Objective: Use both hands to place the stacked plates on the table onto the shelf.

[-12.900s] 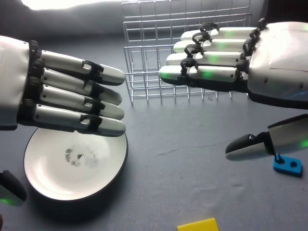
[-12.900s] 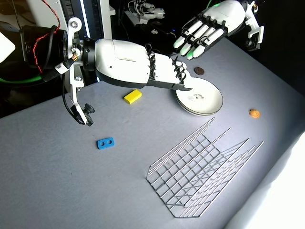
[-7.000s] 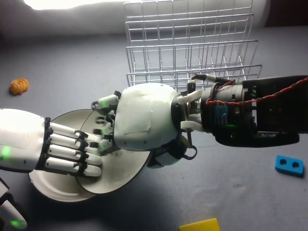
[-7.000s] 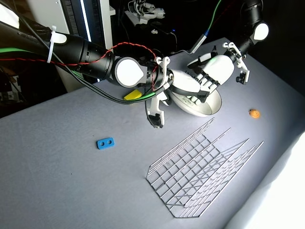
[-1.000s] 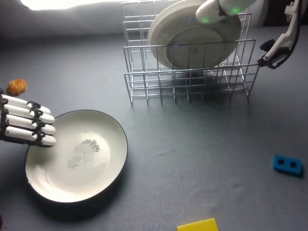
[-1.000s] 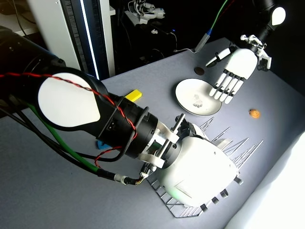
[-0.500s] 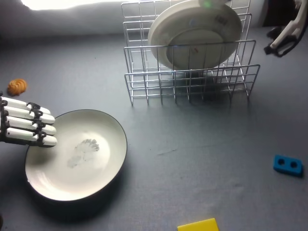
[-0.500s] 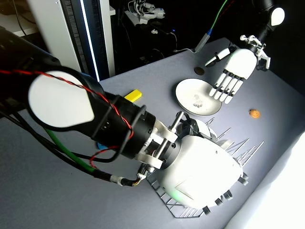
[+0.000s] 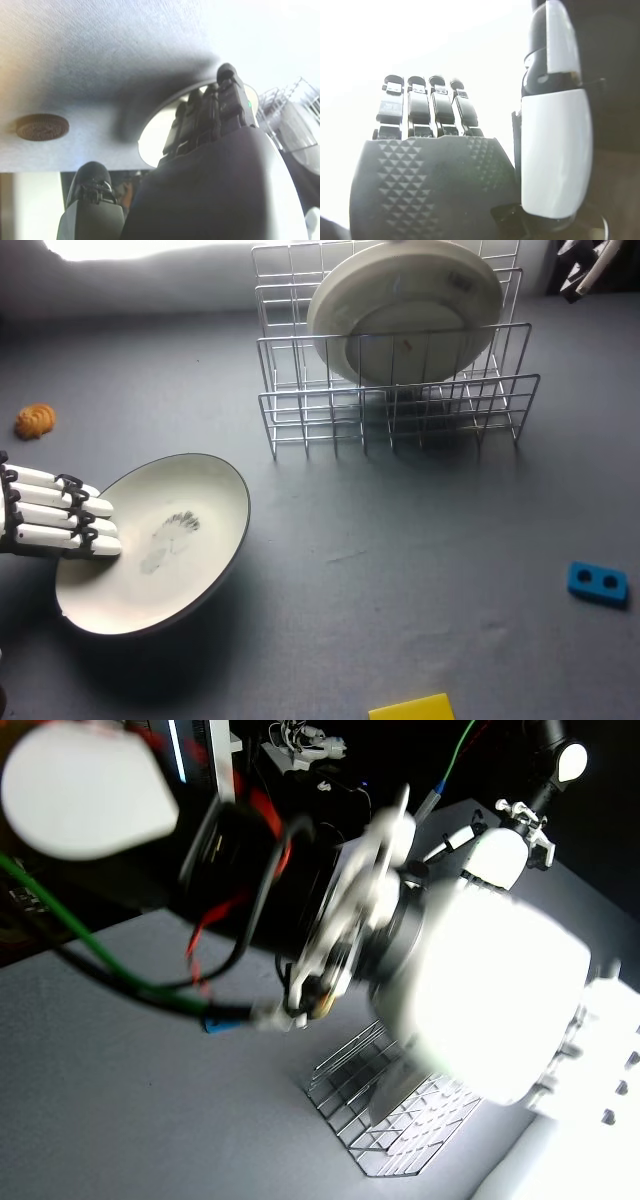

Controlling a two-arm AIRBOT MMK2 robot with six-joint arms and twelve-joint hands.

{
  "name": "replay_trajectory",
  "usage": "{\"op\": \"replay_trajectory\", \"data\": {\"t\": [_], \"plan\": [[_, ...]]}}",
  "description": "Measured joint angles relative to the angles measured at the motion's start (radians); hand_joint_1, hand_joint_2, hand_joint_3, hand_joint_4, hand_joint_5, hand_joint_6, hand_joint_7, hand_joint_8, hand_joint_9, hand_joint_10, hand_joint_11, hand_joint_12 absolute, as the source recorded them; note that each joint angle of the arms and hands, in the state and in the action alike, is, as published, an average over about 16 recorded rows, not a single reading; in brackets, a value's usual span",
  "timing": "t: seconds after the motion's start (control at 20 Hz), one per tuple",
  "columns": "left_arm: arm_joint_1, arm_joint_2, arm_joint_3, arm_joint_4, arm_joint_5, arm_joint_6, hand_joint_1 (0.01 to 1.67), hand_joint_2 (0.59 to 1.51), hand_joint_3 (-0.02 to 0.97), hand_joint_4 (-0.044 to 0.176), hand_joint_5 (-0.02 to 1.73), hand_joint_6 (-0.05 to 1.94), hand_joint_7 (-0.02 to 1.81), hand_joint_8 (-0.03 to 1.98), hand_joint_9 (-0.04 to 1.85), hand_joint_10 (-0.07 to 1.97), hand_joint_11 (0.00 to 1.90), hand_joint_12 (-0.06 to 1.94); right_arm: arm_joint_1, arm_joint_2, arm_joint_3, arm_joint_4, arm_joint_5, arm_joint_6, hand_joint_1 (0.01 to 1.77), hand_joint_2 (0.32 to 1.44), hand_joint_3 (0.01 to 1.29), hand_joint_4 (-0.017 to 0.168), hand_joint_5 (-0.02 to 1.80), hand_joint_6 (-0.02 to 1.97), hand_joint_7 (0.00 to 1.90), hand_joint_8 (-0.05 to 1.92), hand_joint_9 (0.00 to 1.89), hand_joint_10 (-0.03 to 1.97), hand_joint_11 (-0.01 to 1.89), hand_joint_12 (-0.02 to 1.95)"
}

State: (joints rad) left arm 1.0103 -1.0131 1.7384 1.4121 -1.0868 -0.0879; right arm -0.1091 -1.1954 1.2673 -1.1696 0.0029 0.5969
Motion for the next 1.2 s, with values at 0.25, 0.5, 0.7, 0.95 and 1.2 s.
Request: {"op": "replay_trajectory", "data": {"t": [0.25, 0.5, 0.7, 0.95, 1.2], "plan": [[0.017, -0.001, -0.005, -0.005, 0.006, -0.015, 0.02, 1.092, 0.014, -0.007, 0.00, -0.02, 0.00, -0.01, -0.03, -0.05, 0.03, 0.03, -0.006, -0.029, -0.105, -0.138, 0.000, -0.119, 1.11, 0.89, 0.02, -0.001, 0.04, 0.02, 0.04, 0.01, 0.03, 0.01, 0.01, 0.02], [0.029, -0.001, -0.006, -0.012, 0.008, -0.032, 0.01, 1.092, 0.014, -0.008, 0.00, -0.02, 0.00, -0.01, -0.03, -0.05, 0.03, 0.03, -0.063, -0.079, -0.175, -0.202, 0.018, -0.269, 1.13, 0.89, 0.02, 0.000, 0.02, 0.02, 0.02, 0.01, 0.02, 0.01, 0.02, 0.01], [0.035, -0.002, -0.007, -0.016, 0.009, -0.045, 0.01, 1.091, 0.014, -0.008, 0.00, -0.02, 0.00, -0.01, -0.03, -0.05, 0.03, 0.03, -0.126, -0.128, -0.188, -0.118, 0.048, -0.461, 1.17, 0.92, 0.02, 0.001, 0.02, 0.02, 0.02, 0.01, 0.02, 0.01, 0.02, 0.03], [0.039, -0.003, -0.007, -0.016, 0.009, -0.056, 0.01, 1.088, 0.013, -0.008, 0.00, -0.02, 0.00, -0.01, -0.03, -0.05, 0.03, 0.03, -0.202, -0.178, -0.177, 0.147, 0.104, -0.812, 1.26, 0.97, 0.01, 0.001, 0.03, 0.02, 0.03, 0.01, 0.02, 0.01, 0.02, 0.13], [0.040, -0.003, -0.007, -0.015, 0.009, -0.060, 0.01, 1.085, 0.013, -0.008, 0.00, -0.02, 0.00, -0.01, -0.03, -0.05, 0.03, 0.03, -0.261, -0.230, -0.151, 0.459, 0.136, -1.123, 1.35, 1.00, 0.01, 0.001, 0.05, 0.02, 0.04, 0.01, 0.03, 0.01, 0.02, 0.27]]}}
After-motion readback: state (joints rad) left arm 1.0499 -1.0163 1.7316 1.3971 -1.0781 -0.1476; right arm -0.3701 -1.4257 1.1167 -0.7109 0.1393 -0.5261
